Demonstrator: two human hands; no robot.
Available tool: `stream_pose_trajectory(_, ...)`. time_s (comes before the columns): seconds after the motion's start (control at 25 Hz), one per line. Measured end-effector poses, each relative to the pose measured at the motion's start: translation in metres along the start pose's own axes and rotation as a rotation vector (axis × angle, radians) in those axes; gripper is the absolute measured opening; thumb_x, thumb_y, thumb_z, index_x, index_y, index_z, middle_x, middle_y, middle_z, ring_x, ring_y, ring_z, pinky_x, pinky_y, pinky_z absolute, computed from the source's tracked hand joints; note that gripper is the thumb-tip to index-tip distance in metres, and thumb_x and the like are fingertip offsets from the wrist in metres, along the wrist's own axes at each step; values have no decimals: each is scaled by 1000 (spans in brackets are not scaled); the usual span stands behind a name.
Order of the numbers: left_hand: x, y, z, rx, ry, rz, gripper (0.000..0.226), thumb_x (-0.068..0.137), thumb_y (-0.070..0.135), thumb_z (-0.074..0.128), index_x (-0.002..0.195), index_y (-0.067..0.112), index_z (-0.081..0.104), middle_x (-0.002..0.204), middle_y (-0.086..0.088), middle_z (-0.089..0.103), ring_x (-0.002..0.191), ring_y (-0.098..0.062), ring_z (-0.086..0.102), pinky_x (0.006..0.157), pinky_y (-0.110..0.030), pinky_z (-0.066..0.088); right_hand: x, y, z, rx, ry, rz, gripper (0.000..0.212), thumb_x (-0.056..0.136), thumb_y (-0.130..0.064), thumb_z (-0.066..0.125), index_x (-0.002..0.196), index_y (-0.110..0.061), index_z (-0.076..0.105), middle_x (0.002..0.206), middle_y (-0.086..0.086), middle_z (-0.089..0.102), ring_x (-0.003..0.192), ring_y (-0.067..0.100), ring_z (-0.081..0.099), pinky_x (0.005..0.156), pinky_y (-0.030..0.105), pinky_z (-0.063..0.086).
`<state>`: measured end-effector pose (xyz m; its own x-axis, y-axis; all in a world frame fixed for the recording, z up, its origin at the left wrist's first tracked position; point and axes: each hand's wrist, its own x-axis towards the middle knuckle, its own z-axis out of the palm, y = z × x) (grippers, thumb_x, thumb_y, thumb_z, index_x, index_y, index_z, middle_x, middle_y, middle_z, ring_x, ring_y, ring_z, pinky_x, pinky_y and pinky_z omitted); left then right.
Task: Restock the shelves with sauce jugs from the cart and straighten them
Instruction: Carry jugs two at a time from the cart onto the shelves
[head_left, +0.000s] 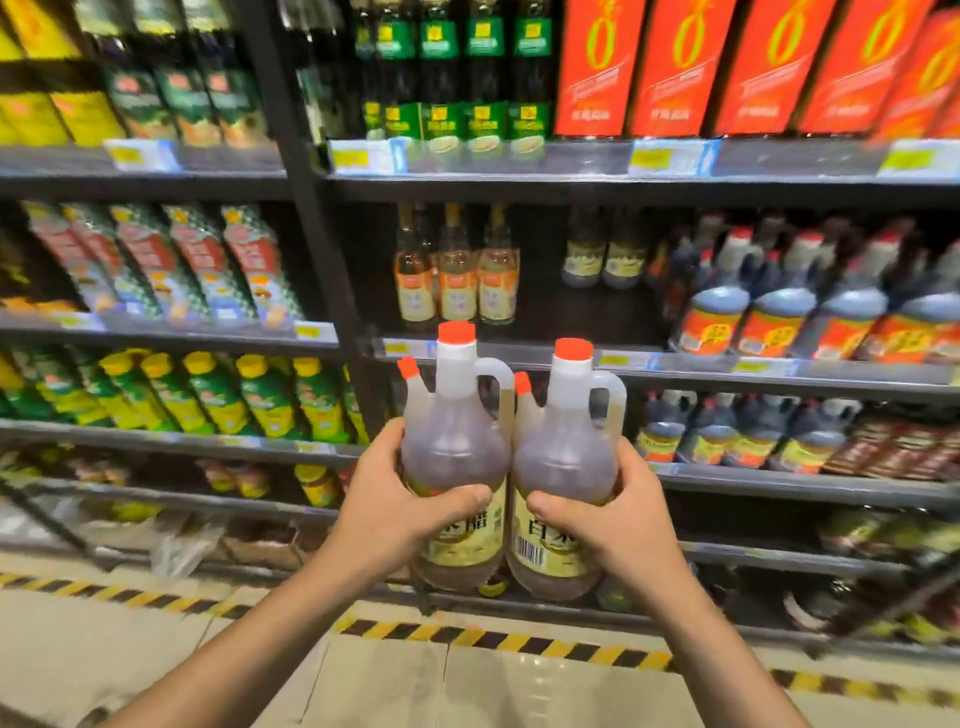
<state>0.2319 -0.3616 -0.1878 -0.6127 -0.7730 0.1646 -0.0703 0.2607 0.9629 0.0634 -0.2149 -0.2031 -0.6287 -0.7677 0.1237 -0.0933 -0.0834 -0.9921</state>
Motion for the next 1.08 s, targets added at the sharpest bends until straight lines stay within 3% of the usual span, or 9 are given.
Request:
stream_pose_trajectory(0.12,47,-6,15,17,-34,16,77,46,48,89,114,29,59,106,14,74,98,-4,71,77,-25,58,38,5,-13,-35,40,0,78,45,-45,92,115,-28,61,109,-8,76,99,11,74,78,31,62)
stream_pose_trajectory(0.36,147,-18,39,2,-80,54,76,51,44,90,118,27,59,107,14,73,100,-3,70,78,-21,56,130,11,-29,-99,101,-42,75,44,-48,90,111,-30,62,105,-18,75,95,5,73,73,22,59)
stream_pose_trajectory(0.52,209,-22,49,74,-104,138,70,57,24,99,113,23,57,101,10,70,94,3,67,74,-14,53,182,15,-39,-127,158,-78,74,45,-48,91,111,-32,61,104,-20,73,95,4,72,72,21,58)
stream_pose_trajectory(0.68,250,-18,62,103,-128,207,71,58,26,98,115,29,55,104,19,67,98,5,65,76,-13,52,215,17,-57,-152,185,-127,72,54,-31,97,117,-32,60,110,-12,73,102,7,71,79,28,59)
stream_pose_trajectory(0.88,285,-14,77,137,-139,309,81,55,27,99,122,28,55,114,17,65,107,-4,64,86,-21,53,250,11,-82,-272,181,-219,73,60,-15,97,116,-36,56,110,-17,67,105,-4,64,80,12,52)
stream_pose_trajectory(1.0,303,-17,83,203,-142,341,90,52,37,100,128,29,53,125,11,64,117,-13,61,97,-41,53,266,15,-92,-304,174,-240,77,58,-14,99,118,-34,55,114,-14,66,106,-3,63,82,12,51)
stream_pose_trajectory(1.08,312,-21,88,248,-130,339,90,50,42,100,126,30,52,126,11,63,117,-15,61,97,-46,53,276,21,-98,-307,179,-233,78,57,-13,99,119,-30,55,115,-11,65,105,-2,63,82,12,51)
